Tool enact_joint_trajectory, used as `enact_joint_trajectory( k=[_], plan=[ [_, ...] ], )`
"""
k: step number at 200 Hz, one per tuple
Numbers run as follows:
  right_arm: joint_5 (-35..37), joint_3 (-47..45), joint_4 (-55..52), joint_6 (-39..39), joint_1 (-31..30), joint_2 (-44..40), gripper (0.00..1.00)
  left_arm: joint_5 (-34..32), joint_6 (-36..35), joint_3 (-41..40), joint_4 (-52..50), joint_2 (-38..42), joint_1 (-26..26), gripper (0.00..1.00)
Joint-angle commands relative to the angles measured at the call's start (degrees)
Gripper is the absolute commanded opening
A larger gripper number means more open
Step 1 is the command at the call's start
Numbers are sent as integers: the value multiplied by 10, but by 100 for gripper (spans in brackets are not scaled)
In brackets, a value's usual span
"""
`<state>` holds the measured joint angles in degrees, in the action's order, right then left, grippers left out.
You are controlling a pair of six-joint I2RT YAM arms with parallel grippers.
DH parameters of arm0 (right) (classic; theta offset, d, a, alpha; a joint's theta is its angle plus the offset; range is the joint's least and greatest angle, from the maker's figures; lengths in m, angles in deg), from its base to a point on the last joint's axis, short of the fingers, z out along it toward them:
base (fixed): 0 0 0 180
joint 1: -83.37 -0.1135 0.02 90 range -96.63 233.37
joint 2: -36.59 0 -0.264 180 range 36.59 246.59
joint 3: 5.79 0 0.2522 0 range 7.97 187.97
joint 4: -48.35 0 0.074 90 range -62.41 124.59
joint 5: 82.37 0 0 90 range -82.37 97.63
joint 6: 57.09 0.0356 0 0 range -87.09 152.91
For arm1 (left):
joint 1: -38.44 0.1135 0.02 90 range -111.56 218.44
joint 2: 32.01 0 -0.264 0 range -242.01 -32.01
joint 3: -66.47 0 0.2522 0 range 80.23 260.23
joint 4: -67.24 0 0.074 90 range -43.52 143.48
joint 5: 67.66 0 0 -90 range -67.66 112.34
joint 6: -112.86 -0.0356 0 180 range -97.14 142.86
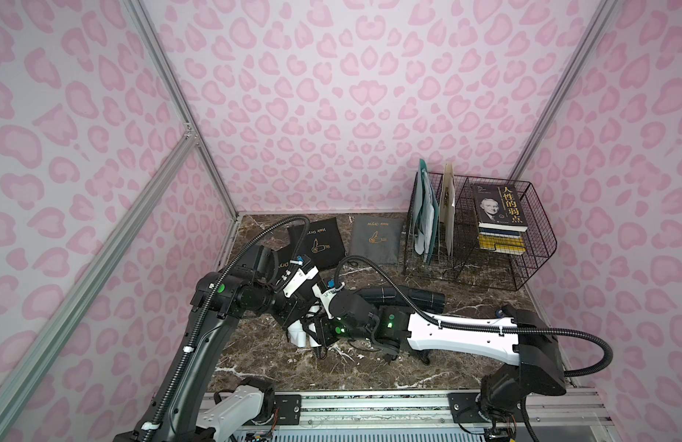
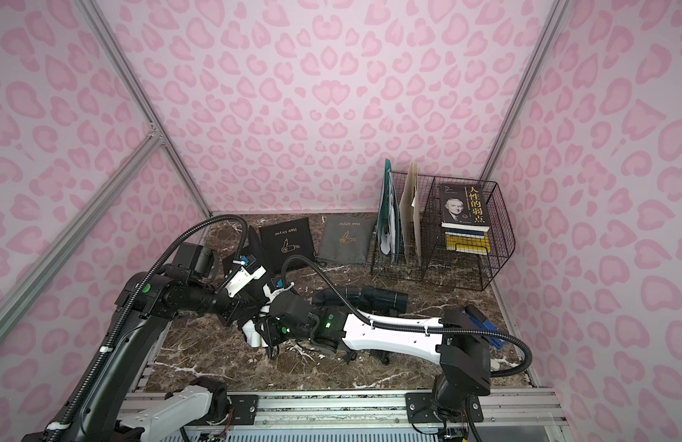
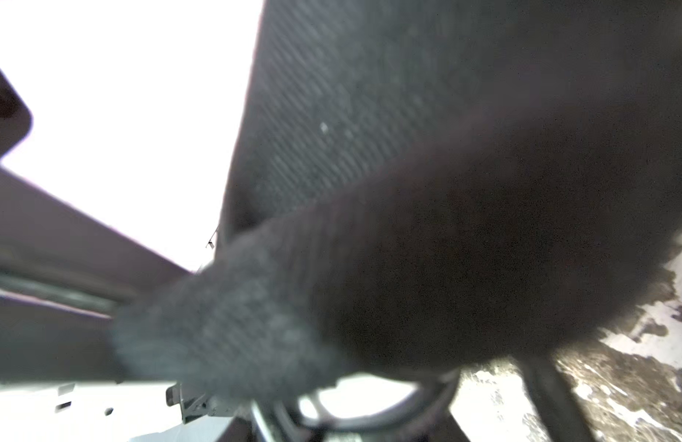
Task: Pack away hair dryers
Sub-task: Place the hair dryer in the drawstring bag.
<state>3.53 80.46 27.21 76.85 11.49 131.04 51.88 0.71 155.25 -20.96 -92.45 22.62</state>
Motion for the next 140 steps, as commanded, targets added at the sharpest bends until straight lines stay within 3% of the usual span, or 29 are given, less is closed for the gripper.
enact_joint_trajectory(
  k=[1, 30, 104, 140],
  plan=[
    [5, -15, 67, 0, 4, -15, 0, 27, -28, -9, -32, 8, 1, 2],
    [-39, -27, 88, -10, 9, -20, 0, 16, -47, -15, -39, 24, 1, 2],
    [-21, -31, 91, -7, 21, -29, 0, 69, -55, -6, -75, 8, -1, 1],
    [-46, -38, 115, -1, 33, -35, 0, 59, -58, -16, -81, 17, -1, 2]
  ],
)
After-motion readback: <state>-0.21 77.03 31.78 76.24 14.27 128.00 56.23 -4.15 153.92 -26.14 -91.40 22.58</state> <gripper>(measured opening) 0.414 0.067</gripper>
